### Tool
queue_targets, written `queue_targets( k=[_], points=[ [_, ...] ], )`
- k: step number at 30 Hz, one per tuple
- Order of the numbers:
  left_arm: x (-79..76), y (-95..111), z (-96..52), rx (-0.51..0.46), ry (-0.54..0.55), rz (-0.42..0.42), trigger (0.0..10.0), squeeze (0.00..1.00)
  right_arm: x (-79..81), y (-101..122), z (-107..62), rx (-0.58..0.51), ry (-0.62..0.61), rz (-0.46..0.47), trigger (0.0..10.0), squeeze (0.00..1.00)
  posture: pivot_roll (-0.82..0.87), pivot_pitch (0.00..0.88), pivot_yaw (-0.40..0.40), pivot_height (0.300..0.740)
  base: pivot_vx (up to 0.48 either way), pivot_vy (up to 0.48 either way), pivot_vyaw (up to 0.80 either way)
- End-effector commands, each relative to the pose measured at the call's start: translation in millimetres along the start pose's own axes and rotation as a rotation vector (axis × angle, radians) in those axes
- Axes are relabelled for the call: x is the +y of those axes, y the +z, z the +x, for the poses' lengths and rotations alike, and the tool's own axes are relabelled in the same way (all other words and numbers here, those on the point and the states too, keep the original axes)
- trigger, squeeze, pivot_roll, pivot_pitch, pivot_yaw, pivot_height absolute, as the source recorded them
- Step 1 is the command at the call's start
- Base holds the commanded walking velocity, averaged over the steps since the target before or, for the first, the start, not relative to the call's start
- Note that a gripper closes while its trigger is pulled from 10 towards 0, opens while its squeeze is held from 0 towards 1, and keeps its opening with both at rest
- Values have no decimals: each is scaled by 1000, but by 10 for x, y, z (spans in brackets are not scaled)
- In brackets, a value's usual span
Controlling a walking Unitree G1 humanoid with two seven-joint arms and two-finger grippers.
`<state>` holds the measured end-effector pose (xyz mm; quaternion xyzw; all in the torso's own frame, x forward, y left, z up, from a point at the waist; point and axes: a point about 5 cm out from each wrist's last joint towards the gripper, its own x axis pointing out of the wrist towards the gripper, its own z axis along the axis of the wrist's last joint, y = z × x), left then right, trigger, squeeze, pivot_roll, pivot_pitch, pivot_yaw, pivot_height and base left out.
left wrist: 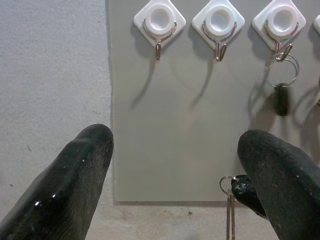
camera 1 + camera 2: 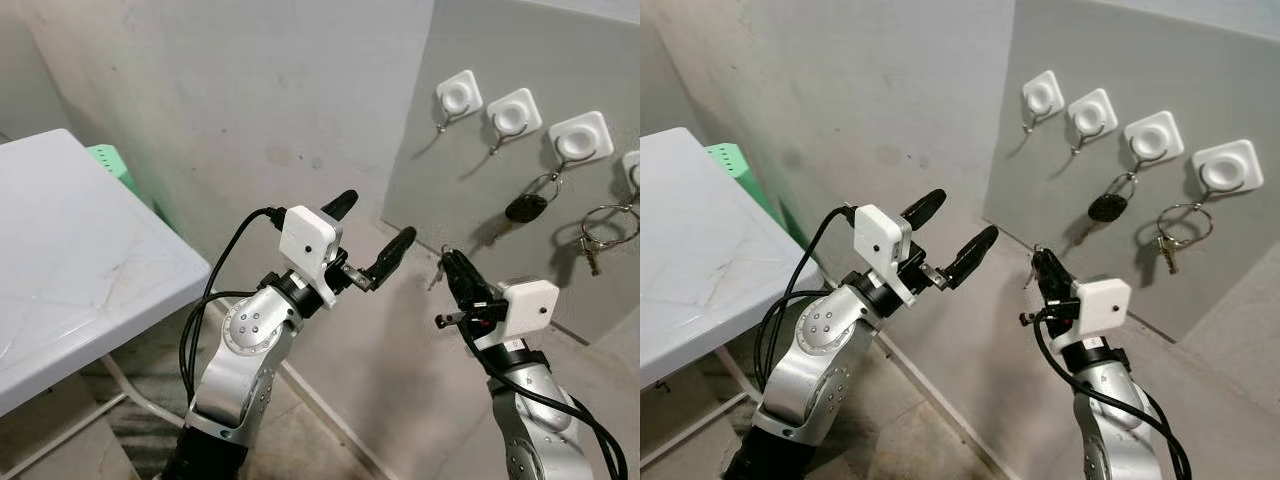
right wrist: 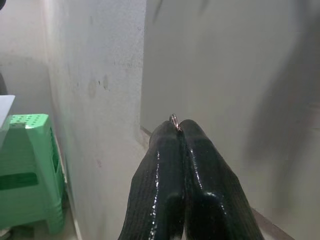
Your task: Hang keys on a hook
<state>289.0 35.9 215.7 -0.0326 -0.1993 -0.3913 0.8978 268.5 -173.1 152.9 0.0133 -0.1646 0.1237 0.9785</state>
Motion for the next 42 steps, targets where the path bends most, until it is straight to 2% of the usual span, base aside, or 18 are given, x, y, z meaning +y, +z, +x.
queue_targets(
  k=[1, 3, 12, 27, 42],
  points=[
    [-8, 110, 40, -32, -13, 17, 10000, 0, 48, 251, 96, -104, 19, 12, 10000, 0, -34, 62, -30, 740, 0, 0, 0],
    [-13, 130, 48, -39, -16, 15, 10000, 0, 65, 401, 167, -162, 25, 21, 10000, 0, -35, 59, -31, 740, 0, 0, 0],
    [-98, 183, 75, -57, -51, 12, 10000, 0, 60, 720, 304, -275, 24, 22, 10000, 0, -36, 48, -31, 740, 0, 0, 0],
    [-139, 200, 87, -56, -69, 9, 10000, 0, 0, 882, 340, -320, -3, 46, 10000, 0, -38, 52, -23, 740, 0, 0, 0],
    [-165, 213, 79, -57, -73, 3, 10000, 0, 50, 925, 407, -327, 4, 116, 10000, 0, -31, 53, -25, 740, 0, 0, 0]
  ],
)
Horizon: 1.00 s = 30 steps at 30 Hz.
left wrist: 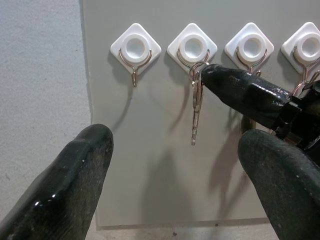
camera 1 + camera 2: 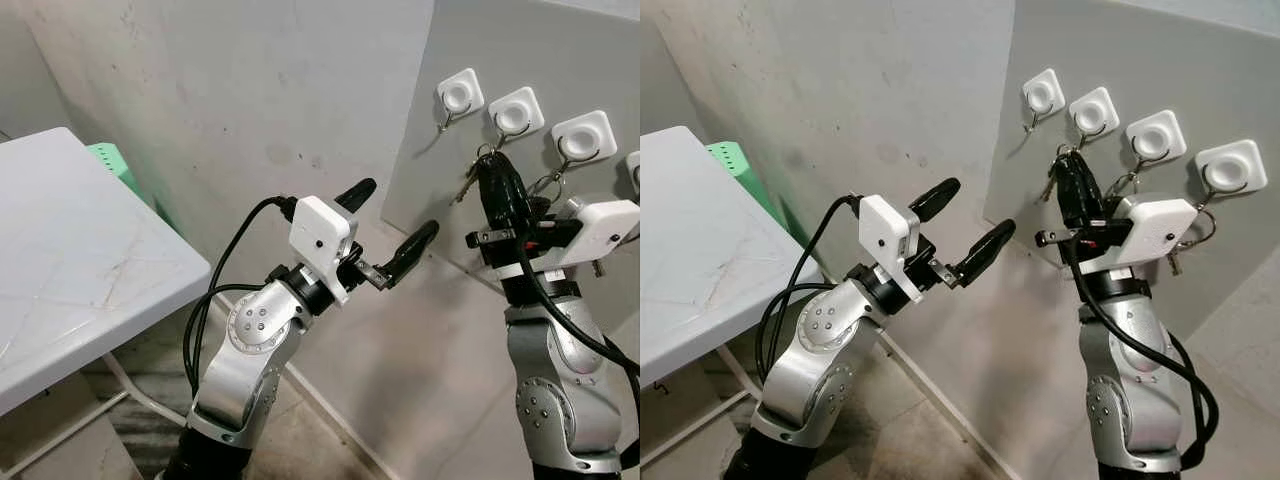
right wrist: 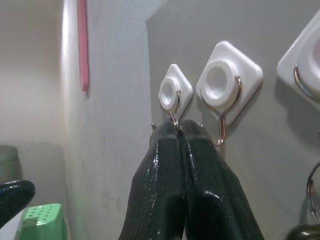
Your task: Hang keys on a hook
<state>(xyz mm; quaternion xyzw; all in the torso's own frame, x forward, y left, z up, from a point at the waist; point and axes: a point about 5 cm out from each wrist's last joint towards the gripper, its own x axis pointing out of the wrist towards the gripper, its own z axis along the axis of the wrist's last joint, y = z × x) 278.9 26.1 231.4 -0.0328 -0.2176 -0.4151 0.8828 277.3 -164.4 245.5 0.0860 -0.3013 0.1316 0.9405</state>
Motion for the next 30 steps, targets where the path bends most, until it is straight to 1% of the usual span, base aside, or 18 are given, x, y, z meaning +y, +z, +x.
queue_targets(
  k=[1, 8, 21, 28, 30],
  points=[
    [-38, 58, 19, -20, -16, 1, 10000, 0, -1, 52, 19, -14, -11, 21, 10000, 0, -31, 53, -26, 740, 0, 0, 0],
    [-37, 67, 23, -22, -13, -4, 10000, 0, -41, -11, -13, 22, -51, 66, 10000, 0, -32, 54, -27, 740, 0, 0, 0],
    [-42, 65, 25, -25, -7, -14, 10000, 0, -85, 34, 19, 0, -90, 110, 10000, 0, -32, 55, -30, 740, 0, 0, 0],
    [-45, 67, 27, -27, -6, -13, 10000, 0, -48, 45, 31, -4, -57, 103, 10000, 0, -31, 54, -33, 740, 0, 0, 0],
    [-45, 66, 28, -27, -5, -13, 10000, 0, -26, 45, 29, -1, -36, 87, 10000, 0, -31, 56, -32, 740, 0, 0, 0]
  ],
)
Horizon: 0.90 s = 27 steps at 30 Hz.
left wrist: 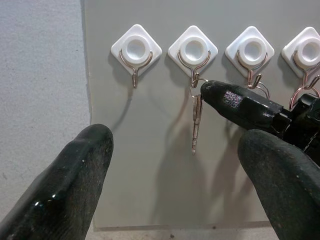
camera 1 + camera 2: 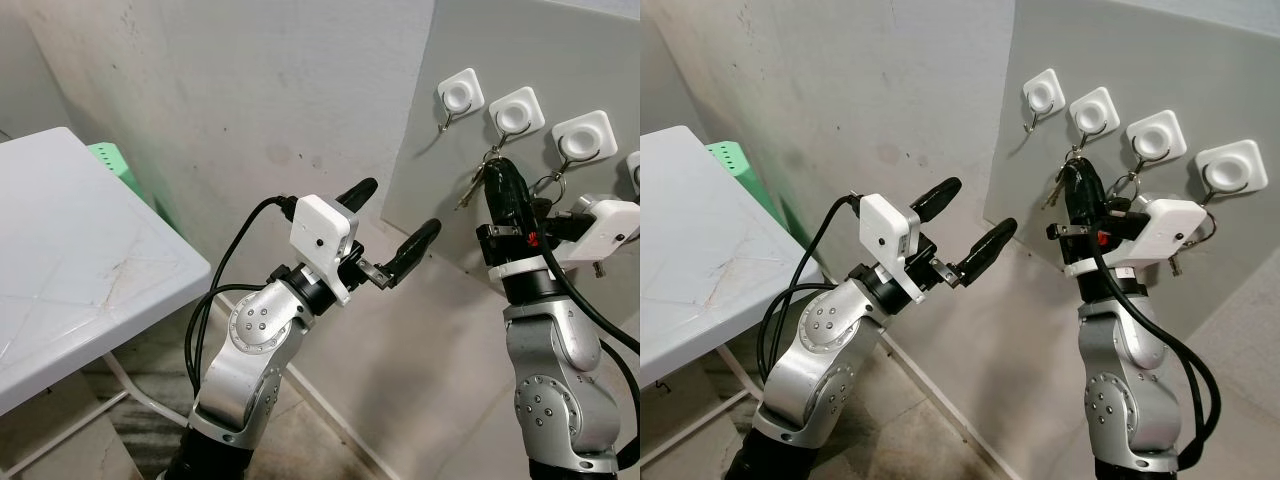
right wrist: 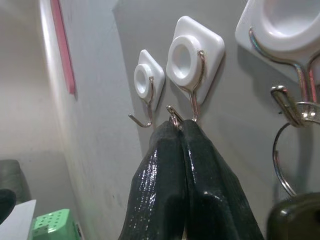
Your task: Hang keys on a hook
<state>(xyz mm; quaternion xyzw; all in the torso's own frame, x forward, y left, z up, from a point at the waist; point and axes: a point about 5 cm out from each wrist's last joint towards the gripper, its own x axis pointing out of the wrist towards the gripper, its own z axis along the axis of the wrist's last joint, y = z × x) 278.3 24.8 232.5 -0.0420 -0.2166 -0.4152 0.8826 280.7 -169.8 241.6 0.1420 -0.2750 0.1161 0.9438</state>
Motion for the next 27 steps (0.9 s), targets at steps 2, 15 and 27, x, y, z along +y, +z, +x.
queue_targets(
  k=[2, 15, 27],
  points=[
    [-36, 58, 21, -22, -9, 3, 10000, 0, 59, 71, 26, -28, 42, -17, 10000, 0, -31, 55, -33, 740, 0, 0, 0],
    [-33, 59, 22, -25, -5, -4, 10000, 0, 71, 93, 28, -46, 49, -20, 10000, 0, -33, 55, -31, 740, 0, 0, 0],
    [-34, 56, 27, -25, -3, -7, 10000, 0, 18, 170, 86, -87, 2, 3, 10000, 0, -31, 50, -32, 740, 0, 0, 0]
  ],
)
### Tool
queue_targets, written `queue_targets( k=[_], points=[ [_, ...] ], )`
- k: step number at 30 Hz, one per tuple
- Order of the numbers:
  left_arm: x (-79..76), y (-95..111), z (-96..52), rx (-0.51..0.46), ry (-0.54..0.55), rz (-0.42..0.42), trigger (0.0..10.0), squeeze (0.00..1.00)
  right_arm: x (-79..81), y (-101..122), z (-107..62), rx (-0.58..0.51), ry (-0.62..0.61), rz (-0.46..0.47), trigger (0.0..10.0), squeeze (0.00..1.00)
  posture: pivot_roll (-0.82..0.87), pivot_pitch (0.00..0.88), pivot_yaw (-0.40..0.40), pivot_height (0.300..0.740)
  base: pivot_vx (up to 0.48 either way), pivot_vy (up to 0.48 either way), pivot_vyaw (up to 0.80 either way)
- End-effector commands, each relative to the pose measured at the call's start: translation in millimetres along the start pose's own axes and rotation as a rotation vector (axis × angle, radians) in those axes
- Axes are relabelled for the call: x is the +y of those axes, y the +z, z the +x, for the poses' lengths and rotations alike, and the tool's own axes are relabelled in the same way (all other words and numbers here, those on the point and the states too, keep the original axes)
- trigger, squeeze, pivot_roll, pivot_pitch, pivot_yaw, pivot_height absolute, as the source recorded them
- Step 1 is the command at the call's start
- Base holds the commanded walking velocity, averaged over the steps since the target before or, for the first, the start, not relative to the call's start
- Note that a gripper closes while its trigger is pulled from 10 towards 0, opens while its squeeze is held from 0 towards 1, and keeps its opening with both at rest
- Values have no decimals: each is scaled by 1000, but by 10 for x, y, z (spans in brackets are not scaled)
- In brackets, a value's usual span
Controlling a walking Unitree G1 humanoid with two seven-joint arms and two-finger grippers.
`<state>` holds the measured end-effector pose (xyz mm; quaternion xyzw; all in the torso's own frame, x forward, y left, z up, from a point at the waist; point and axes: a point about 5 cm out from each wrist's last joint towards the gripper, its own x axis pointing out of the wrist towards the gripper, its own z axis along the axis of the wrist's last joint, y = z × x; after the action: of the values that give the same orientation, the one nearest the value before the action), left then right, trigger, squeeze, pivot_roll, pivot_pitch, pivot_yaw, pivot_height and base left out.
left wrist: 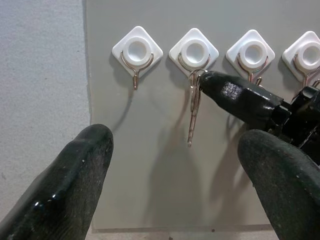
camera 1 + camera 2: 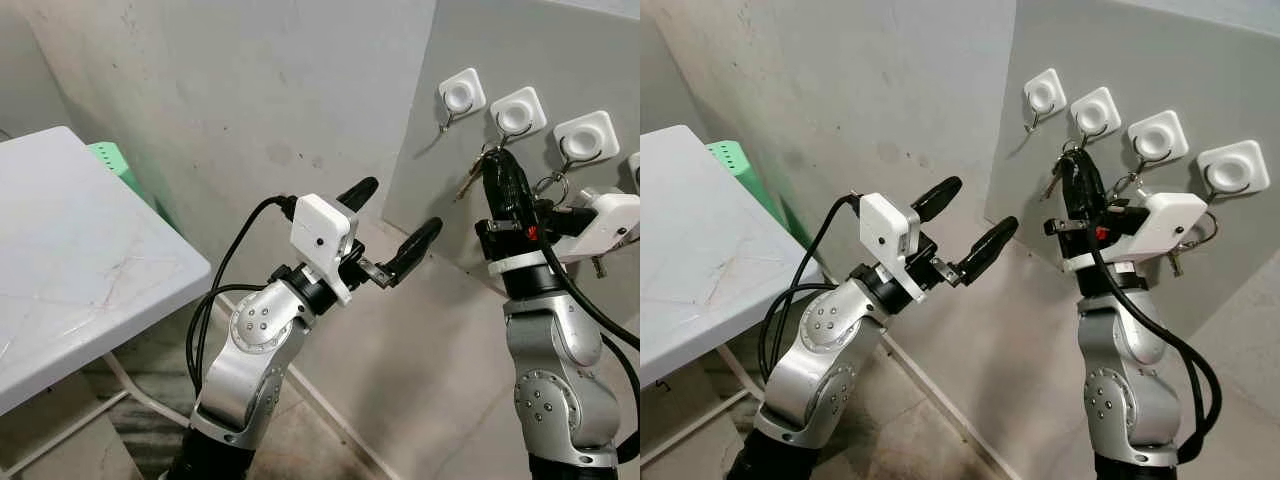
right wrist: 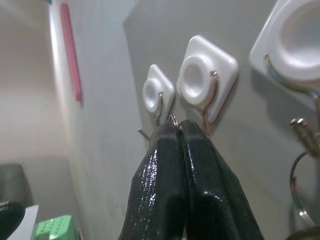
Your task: Hang keys on a hook
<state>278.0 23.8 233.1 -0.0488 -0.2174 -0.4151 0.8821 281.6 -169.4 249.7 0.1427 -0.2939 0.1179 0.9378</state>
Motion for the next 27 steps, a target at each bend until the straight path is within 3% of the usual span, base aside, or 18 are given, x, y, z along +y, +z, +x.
queue_targets(
  k=[1, 16, 17, 27],
  points=[
    [-27, 54, 20, -19, -6, 3, 10000, 0, -19, 95, 39, -39, -30, 9, 10000, 0, -31, 52, -33, 740, 0, 0, 0],
    [-24, 59, 20, -21, 0, 1, 10000, 0, -120, -117, -96, 78, -93, 53, 10000, 0, -32, 53, -36, 740, 0, 0, 0],
    [-23, 60, 19, -21, 0, 0, 10000, 0, -114, -122, -100, 79, -90, 63, 10000, 1000, -32, 52, -35, 740, 0, 0, 0],
    [33, 37, 3, -16, 41, -18, 10000, 0, -93, -165, -140, 82, -57, 39, 10000, 1000, -24, 42, -42, 740, 0, 0, 0]
  ],
)
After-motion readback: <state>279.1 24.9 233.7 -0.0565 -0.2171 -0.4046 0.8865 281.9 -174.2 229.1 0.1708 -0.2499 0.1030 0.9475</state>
